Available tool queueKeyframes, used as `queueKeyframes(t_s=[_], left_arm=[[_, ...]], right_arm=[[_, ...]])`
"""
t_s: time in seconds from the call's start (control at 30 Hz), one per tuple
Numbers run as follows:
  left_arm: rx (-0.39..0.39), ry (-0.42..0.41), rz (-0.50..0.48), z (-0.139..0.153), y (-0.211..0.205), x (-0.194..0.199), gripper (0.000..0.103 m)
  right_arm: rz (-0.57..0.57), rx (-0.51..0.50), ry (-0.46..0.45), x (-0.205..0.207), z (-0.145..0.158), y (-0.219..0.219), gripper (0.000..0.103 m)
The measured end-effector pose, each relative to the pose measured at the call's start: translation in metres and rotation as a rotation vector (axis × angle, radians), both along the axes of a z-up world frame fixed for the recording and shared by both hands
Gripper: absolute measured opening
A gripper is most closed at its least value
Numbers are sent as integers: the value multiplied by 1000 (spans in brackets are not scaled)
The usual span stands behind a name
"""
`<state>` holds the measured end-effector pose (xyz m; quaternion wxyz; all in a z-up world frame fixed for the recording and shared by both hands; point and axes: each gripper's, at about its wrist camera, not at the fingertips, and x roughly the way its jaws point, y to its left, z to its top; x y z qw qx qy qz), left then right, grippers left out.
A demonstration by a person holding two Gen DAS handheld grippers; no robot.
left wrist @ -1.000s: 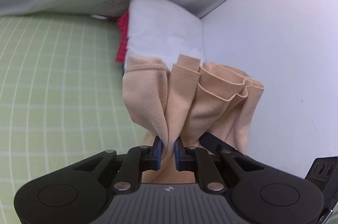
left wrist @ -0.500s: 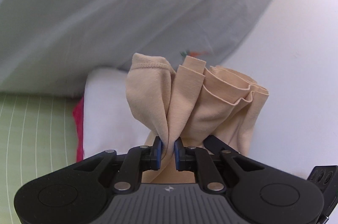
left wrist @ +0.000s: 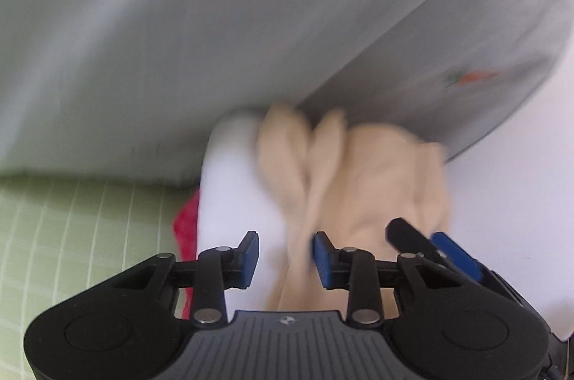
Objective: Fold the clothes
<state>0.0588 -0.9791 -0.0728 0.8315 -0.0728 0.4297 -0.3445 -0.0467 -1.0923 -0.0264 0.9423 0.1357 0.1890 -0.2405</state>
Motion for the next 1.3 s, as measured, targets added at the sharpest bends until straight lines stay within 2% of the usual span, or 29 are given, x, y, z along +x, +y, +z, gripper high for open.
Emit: queueKeyframes(t_s=[0.07,0.1,0.17,0.27,0.33,0.37,0.43,0.5,0.6,0.8,1.0,1.1,1.3], left_arm=[[-1,13,10,-8,0,5,44],[-4,15,8,-9,2,6,44],[-11,17,5,-12,5,9,46],[21,-5,15,-8,11,1,56],[58,-48,-15,1,16,-9,65],[71,-70,-36,3,24,-16,67],[89,-103,-66,10,40,-30,79],[101,-113,-91,16,57,-45,85],[125,-146,-107,28,84,-72,88],[129,-249,-162,45,145,-135,102],[134,-213,-208,43,193,-177,103],[166,-231,-242,43,211,-194,103],[176,-245,-295,43,236,-217,103]], right_arm=[[-59,-7,39,5,-10,-6,62],[-86,-4,52,5,-13,-8,73],[-130,27,53,-1,-13,-13,82],[-133,12,72,-8,-9,-6,83],[-127,-18,84,-18,-5,5,92],[-124,-32,90,-22,-3,10,103],[-119,-60,104,-35,3,23,103],[-116,-82,118,-50,9,39,103],[-133,-71,128,-80,15,66,103],[-165,-6,144,-144,30,125,103],[-173,29,182,-193,30,178,103],[-180,39,201,-213,28,201,103],[-221,63,197,-238,27,233,103]])
